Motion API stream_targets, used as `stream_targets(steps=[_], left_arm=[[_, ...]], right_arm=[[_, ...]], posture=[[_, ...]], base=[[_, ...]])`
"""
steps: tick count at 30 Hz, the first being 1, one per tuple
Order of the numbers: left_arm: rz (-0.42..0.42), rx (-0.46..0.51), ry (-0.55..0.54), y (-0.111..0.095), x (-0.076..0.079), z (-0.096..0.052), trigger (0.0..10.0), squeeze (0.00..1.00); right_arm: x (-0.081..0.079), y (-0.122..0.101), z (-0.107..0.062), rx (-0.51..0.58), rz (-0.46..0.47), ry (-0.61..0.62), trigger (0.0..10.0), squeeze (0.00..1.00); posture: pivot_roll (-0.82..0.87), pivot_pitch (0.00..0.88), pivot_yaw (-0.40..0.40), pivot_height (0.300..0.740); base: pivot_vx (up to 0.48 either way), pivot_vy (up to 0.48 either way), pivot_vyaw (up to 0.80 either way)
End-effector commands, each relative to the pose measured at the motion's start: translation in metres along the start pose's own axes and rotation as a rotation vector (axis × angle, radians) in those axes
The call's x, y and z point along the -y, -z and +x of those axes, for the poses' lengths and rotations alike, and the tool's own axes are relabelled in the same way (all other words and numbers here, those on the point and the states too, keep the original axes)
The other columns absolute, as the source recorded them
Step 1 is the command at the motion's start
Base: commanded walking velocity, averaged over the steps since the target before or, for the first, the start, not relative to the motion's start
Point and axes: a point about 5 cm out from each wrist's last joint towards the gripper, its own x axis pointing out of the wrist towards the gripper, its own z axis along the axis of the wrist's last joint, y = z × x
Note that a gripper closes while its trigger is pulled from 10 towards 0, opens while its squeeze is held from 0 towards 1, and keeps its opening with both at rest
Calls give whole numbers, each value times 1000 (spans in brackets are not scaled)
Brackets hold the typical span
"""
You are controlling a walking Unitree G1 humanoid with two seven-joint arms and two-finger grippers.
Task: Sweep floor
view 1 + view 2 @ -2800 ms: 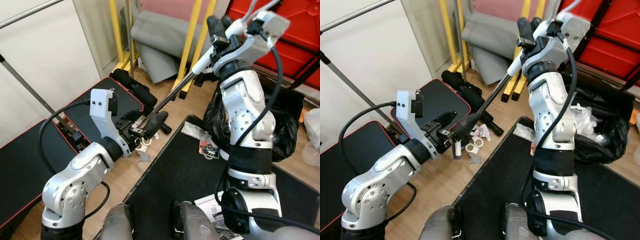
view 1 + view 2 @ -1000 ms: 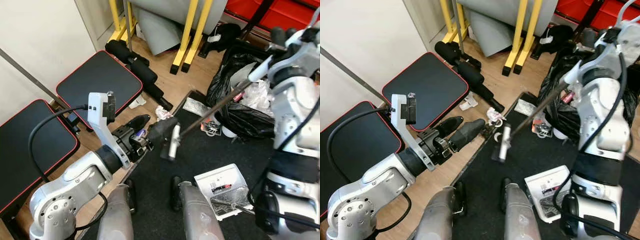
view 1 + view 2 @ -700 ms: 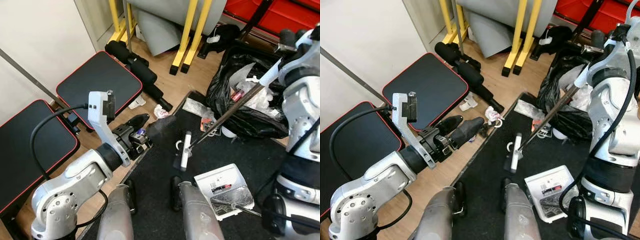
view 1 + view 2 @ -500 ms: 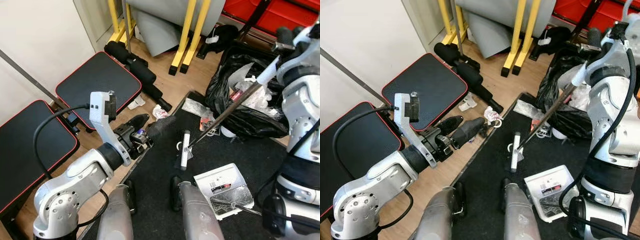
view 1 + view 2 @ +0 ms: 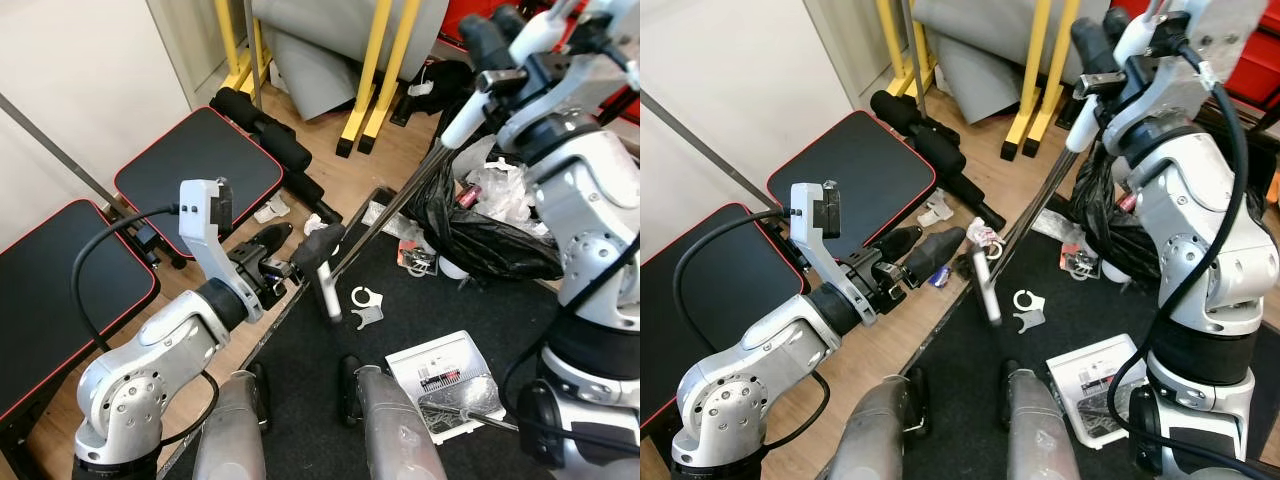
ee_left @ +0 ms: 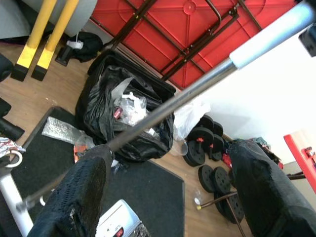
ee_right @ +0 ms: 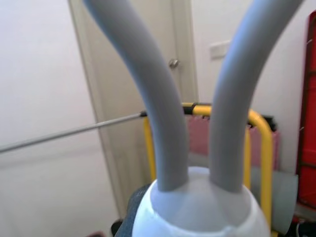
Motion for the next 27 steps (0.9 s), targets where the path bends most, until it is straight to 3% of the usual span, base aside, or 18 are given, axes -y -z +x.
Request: stream_targets(steps=[1,7,27], left_arm=[[-4,-8,7,4,-3,1,10000,0],[15,-33,-107,5,-15,8,10000,0],[46,-60,-183,12,-29,16,10000,0]], right_arm=[[-6,-4,-2,13,3,-21,10000,0],[-18,7,-3,-44,65,-61,10000,0],[-33,10,-7,-17,91,-82,10000,0]], posture=[[3,190,-69,740],[9,171,-65,740],[2,144,-67,740]], base=[[0,0,0],[0,0,-400],[0,0,-800]])
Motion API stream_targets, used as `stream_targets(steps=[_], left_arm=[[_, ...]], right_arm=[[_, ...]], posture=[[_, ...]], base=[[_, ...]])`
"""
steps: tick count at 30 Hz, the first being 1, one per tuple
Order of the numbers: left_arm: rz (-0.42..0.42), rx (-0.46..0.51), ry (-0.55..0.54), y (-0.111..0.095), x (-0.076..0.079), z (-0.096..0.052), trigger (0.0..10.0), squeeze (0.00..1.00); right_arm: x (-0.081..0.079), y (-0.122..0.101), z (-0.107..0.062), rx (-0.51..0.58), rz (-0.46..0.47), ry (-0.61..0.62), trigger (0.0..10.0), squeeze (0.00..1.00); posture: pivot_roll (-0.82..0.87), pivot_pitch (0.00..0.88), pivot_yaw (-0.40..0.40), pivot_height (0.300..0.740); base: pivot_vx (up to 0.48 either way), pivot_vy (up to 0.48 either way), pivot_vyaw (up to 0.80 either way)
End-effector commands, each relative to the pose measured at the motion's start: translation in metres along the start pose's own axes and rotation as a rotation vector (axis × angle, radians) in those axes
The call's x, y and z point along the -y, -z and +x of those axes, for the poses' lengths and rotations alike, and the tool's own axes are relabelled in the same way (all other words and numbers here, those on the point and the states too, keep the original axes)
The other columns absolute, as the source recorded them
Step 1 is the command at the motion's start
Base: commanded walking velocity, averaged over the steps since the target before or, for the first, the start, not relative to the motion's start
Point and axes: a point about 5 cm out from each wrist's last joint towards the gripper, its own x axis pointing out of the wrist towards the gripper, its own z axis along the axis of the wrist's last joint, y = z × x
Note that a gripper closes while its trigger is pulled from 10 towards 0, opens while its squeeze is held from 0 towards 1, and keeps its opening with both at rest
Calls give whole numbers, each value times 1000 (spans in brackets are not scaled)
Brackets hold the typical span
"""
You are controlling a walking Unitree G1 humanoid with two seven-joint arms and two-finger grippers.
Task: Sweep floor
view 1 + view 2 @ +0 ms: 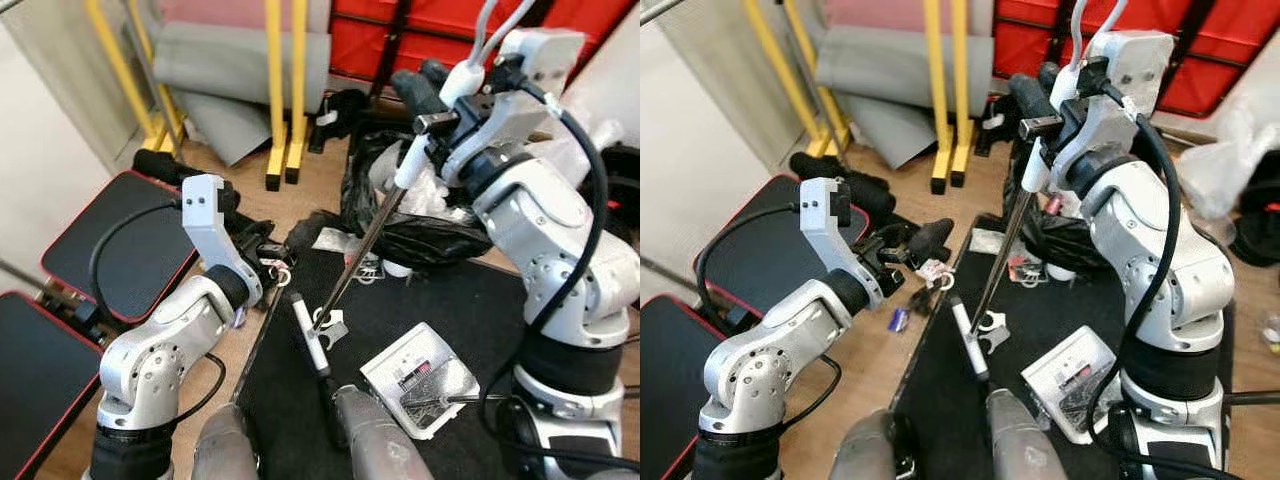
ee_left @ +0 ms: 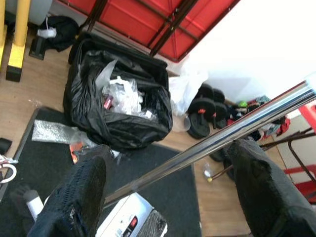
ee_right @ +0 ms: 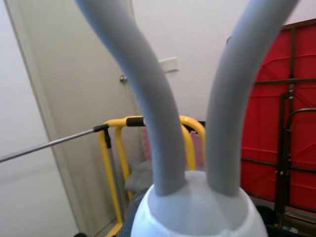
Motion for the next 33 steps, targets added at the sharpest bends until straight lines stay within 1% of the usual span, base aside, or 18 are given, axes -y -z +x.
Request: stream_targets(steps=[1,4,5,6,8,10,23,26,28,31,33], left_arm=[[25,-18,-1,4,-1,0,10000,0],[35,-18,-7,4,-1,-1,10000,0],[56,-20,-8,4,-2,-1,10000,0],[56,-20,-8,4,-2,-1,10000,0],[95,-19,-6,4,-1,-1,10000,0],[107,-14,-6,4,-1,-1,10000,0],[139,24,-17,4,-3,-1,10000,0],[140,25,-17,4,-4,0,10000,0],[130,32,-16,4,-4,0,10000,0],[124,39,-17,5,-4,0,10000,0],[124,41,-18,5,-4,0,10000,0]], right_arm=[[-3,-10,-4,71,1,-8,10000,0],[-4,-10,-4,81,8,1,10000,0],[-4,-11,-4,95,13,7,10000,0],[-4,-11,-4,95,13,7,10000,0],[-5,-13,-4,115,20,14,10000,0],[-5,-13,-5,121,22,17,10000,0],[-9,-6,-4,125,36,23,10000,0],[-11,-4,-4,121,23,18,10000,0],[-14,-2,-4,117,-11,2,10000,0],[-17,-3,-4,127,-34,-10,10000,0],[-18,-3,-3,130,-38,-11,10000,0]], posture=[[3,143,-67,740],[3,143,-67,740],[3,143,-64,740],[3,143,-64,740],[2,140,-63,740],[3,140,-62,740],[12,138,-62,740],[13,137,-62,740],[11,136,-62,740],[11,136,-62,740],[11,136,-62,740]], base=[[0,0,-800],[0,0,-800],[0,0,-800],[0,0,-800],[0,0,-800],[0,0,-800],[0,0,-800],[0,0,-800],[0,0,-800],[0,0,-800],[0,0,-800]])
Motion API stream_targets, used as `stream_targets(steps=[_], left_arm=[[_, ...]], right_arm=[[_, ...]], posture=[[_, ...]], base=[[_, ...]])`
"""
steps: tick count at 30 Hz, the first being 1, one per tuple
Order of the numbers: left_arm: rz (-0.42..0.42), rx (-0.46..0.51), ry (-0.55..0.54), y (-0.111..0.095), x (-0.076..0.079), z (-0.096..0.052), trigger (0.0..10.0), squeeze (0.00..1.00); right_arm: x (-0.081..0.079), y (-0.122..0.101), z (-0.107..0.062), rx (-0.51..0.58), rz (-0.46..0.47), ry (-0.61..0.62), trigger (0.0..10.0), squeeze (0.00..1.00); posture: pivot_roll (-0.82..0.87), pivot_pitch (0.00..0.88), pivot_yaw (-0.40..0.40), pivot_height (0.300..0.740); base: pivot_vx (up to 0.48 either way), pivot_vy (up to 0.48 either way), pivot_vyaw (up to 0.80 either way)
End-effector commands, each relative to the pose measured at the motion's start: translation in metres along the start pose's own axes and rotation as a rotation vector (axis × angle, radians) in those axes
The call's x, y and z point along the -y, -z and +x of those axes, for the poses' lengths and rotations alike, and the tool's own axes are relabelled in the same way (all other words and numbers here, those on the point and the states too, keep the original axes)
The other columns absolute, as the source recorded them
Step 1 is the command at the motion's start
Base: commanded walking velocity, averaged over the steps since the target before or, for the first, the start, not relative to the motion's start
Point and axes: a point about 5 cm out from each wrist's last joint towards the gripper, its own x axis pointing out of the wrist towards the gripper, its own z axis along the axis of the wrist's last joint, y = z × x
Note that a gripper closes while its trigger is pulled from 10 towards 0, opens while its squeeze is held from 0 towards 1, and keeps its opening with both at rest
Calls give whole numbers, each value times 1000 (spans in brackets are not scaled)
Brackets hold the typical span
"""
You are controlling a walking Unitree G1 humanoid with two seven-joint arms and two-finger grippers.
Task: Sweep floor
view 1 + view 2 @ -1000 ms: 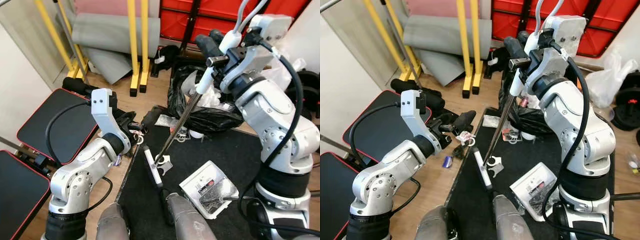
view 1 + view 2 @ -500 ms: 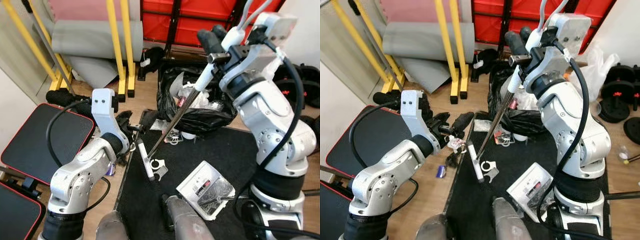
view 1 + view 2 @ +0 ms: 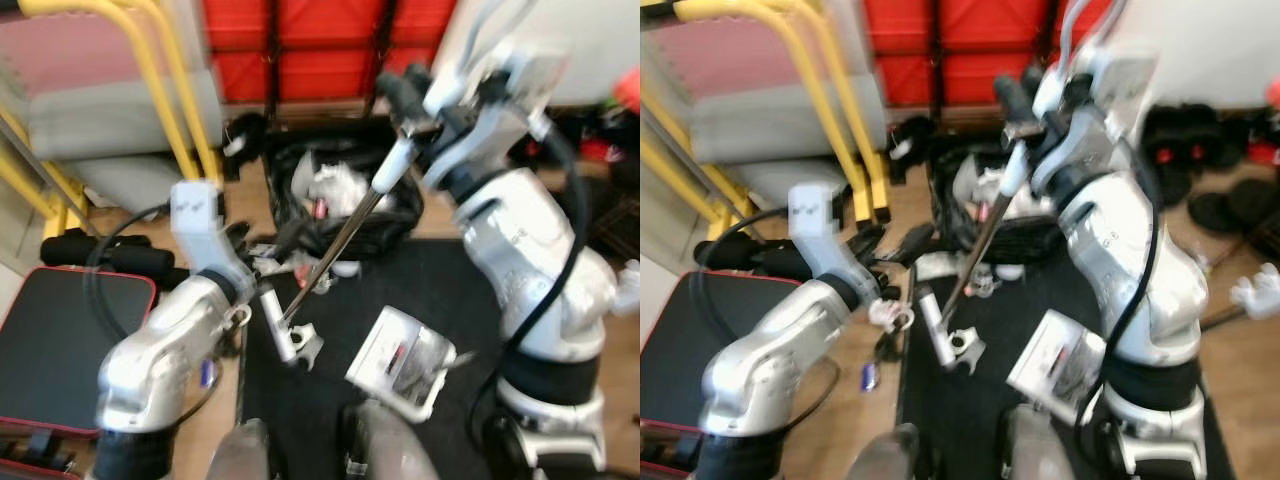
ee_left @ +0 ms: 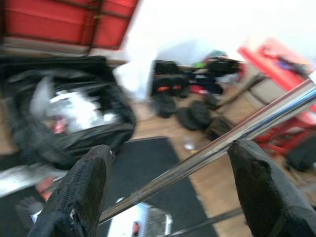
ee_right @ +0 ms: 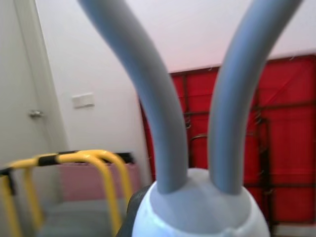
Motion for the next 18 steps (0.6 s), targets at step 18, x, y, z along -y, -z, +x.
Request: stream_targets(steps=[18], left_arm=[[17,91,-71,-8,-14,-9,10000,0]], right_arm=[[6,-12,1,164,-4,16,10000,0]], posture=[[20,170,-64,740]], base=[[0,0,-217]])
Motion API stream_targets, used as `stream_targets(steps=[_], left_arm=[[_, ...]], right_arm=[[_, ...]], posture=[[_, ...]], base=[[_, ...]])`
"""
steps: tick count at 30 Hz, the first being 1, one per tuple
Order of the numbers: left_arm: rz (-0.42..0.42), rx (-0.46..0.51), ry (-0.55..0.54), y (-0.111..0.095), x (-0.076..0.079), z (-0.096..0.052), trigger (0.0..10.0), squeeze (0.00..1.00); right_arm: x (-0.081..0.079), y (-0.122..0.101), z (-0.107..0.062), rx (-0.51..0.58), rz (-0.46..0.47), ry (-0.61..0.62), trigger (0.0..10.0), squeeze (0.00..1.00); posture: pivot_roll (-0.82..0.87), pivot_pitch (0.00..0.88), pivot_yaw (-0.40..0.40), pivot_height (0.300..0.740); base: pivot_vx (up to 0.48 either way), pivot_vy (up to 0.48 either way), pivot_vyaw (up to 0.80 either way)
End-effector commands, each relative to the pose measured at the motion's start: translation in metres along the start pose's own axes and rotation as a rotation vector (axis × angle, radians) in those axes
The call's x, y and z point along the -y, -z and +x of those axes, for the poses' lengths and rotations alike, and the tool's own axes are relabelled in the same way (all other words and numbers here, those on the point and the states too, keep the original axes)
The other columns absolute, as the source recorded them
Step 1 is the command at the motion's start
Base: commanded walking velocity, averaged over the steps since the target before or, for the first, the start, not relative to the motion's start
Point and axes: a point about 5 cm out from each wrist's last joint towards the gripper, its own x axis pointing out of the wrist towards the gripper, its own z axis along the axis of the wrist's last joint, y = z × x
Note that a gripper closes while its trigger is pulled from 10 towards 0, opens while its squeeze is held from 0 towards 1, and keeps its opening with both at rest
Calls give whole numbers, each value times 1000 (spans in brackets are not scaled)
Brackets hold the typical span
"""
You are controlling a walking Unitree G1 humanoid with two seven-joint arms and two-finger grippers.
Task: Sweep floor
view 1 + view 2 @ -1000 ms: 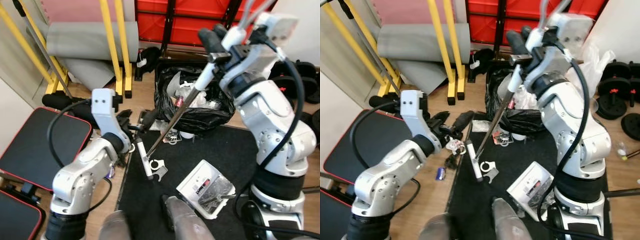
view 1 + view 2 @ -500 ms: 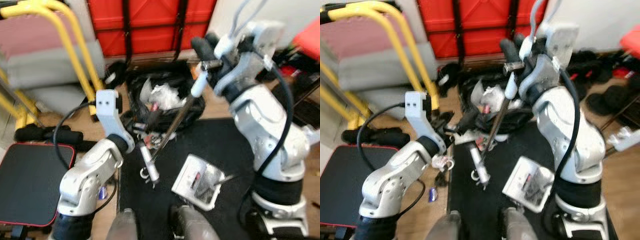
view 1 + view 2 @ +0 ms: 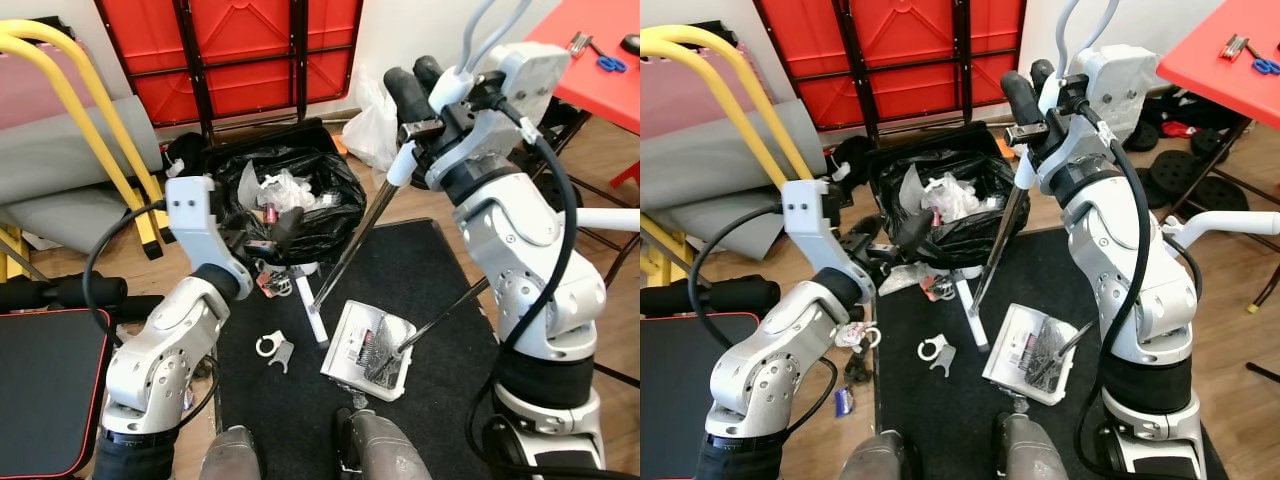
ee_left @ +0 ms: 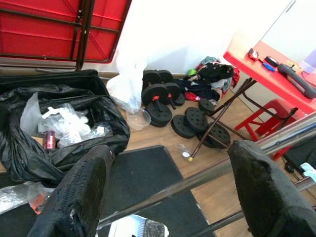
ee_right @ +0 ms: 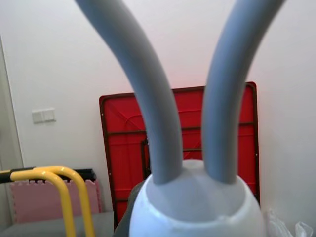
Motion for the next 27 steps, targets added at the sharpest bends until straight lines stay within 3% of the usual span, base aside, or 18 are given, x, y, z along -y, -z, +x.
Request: stream_targets(steps=[1,5,10,14,27], left_arm=[[6,7,2,0,-1,-3,10000,0],[36,1,15,-2,1,-6,10000,0],[43,0,20,-3,2,-8,10000,0],[65,-13,27,-5,5,-14,10000,0],[75,-29,32,-6,9,-26,10000,0]], right_arm=[[3,-11,0,85,14,3,10000,0],[16,-2,7,95,43,31,10000,0],[17,-2,11,101,72,37,10000,0],[16,-4,19,131,157,30,10000,0],[9,-1,19,150,197,-22,10000,0]], posture=[[20,170,-64,740],[29,193,-69,740],[36,212,-69,740],[51,247,-70,740],[65,264,-66,740]], base=[[0,0,0],[0,0,0],[0,0,0],[0,0,0],[0,0,-800]])
